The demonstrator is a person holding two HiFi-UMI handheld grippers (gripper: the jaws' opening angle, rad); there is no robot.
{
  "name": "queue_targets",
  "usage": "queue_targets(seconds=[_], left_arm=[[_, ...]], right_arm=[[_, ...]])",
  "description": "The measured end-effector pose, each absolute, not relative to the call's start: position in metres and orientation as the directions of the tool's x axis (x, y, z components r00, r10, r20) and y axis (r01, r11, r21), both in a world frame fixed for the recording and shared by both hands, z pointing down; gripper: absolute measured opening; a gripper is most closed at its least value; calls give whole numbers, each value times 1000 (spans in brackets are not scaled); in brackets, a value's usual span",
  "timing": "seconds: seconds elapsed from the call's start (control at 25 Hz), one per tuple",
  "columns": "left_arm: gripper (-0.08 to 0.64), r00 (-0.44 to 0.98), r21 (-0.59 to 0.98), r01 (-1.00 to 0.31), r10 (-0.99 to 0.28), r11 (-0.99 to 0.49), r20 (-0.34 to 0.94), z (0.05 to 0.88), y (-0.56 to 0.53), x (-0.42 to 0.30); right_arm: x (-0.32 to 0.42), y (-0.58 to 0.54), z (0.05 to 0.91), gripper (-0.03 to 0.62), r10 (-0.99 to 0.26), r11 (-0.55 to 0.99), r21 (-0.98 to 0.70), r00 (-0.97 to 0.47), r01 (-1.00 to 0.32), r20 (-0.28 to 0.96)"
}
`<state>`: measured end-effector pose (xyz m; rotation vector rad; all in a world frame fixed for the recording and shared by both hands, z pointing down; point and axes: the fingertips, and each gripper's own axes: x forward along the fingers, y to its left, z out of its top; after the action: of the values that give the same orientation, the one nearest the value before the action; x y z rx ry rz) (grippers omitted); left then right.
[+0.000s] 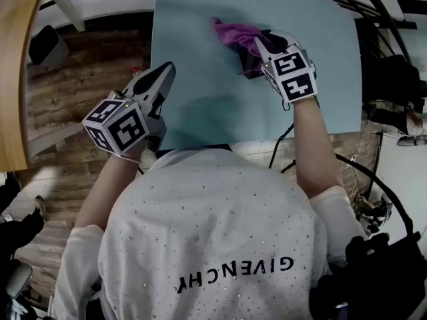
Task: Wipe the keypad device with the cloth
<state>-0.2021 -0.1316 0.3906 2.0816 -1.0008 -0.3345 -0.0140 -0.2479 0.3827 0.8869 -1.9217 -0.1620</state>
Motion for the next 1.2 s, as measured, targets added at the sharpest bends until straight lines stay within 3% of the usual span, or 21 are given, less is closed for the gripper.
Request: queue_targets(seconds=[0.2,0.32,0.64,0.88,1.2], left_arm=[[0,686,708,-569,-716,-418,128,398,-126,-188],[0,696,675,-589,-704,-446,142,400,-124,-177],[0,645,671,-629,-746,-393,167,388,-109,-176],[0,544,614,-710,-822,-345,167,358,-103,-139],[0,267,561,-821,-942,-111,204,330,-90,-101]], right_arm=[[-4,-250,388,55,-652,709,446,-267,-546,710],[1,-253,387,55,-653,720,482,-251,-500,715],[10,-262,381,55,-635,745,464,-297,-479,713],[54,-271,376,55,-646,738,436,-352,-515,678],[104,-293,371,55,-636,759,395,-456,-518,623]])
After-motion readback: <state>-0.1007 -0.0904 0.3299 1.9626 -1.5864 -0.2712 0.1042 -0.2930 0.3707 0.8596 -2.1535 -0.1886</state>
